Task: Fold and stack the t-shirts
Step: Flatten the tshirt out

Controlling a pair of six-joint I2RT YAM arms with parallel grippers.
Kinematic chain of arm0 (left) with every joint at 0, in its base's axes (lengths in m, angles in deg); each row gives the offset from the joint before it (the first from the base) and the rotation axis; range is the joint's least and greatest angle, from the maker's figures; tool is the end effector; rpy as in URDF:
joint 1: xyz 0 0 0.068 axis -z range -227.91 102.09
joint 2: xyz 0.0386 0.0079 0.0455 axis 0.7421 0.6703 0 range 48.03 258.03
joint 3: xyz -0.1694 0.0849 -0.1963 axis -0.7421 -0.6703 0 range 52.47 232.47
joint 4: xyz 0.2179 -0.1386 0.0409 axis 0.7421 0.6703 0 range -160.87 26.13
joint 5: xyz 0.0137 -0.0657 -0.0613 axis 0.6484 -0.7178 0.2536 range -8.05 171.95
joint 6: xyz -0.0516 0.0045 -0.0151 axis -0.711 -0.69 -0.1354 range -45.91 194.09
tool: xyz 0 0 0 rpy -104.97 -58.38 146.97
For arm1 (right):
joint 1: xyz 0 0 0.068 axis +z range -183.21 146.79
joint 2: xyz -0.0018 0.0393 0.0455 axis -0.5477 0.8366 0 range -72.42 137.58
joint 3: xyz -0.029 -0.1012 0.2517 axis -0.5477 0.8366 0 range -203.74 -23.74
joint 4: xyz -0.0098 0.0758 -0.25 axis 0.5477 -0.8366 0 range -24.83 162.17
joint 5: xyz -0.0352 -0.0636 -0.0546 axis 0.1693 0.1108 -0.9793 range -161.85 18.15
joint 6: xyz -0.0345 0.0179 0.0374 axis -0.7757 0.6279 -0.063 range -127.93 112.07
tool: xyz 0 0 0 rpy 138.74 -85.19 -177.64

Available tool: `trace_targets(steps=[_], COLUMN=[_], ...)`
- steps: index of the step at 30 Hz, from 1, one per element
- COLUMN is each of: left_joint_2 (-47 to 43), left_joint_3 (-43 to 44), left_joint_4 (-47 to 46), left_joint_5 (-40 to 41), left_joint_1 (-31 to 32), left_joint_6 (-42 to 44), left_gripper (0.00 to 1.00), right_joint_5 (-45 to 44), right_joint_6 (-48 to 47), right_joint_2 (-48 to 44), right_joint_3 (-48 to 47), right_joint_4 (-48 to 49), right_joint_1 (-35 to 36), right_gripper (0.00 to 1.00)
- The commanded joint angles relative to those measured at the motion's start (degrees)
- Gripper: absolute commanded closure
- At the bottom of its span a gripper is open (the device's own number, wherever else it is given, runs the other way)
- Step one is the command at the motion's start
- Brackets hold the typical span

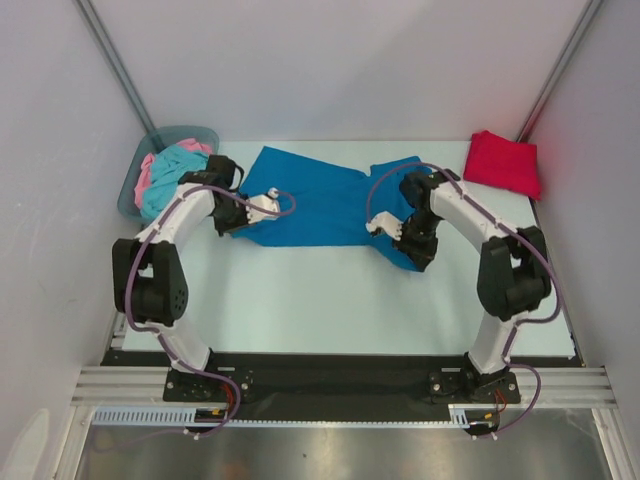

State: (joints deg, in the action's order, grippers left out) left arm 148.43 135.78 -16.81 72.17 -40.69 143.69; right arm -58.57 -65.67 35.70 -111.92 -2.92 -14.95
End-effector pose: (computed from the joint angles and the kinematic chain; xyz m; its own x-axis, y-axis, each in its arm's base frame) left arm 0.3512 -0.0505 0.2553 -0.1601 0.9513 -0.2634 0.9422 0.2269 0.2467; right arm 0.3235 0.1153 0.2289 -0.2632 -0.9535 -0.1467 -0.9525 0.2327 0.1965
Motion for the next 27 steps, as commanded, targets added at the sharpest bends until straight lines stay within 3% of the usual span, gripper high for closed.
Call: trace_targets(steps=[1,6,13,27], left_joint_2=[-5.5,-9.7,-11.9,-10.7], left_joint_3=[-5.4,-12.8,-16.3,-14.2], left_joint_4=[2.2,2.5,5.6,15.5], left_joint_5=[-1.7,-0.8,1.1,4.2], left_joint_1=[1.1,1.6,1.5,1.6], left_joint_6=[4.3,8.2,14.2,19.1], left_gripper=[1.0,1.0,1.0,1.0], right_joint_5=[-1.1,-4.7,-10.5,-17.8], right_joint_6=[-0.7,-2.6,-7.6,-13.7], right_joint_2=[-9.2,-14.8,-20.8,-34.6], right_joint_3=[6.4,15.0,24.6,41.2], right_joint_4=[-1.9,-0.4,1.1,-2.0], right_joint_1=[2.7,5.9,7.5,12.1], right_gripper=[1.0,1.0,1.0,1.0])
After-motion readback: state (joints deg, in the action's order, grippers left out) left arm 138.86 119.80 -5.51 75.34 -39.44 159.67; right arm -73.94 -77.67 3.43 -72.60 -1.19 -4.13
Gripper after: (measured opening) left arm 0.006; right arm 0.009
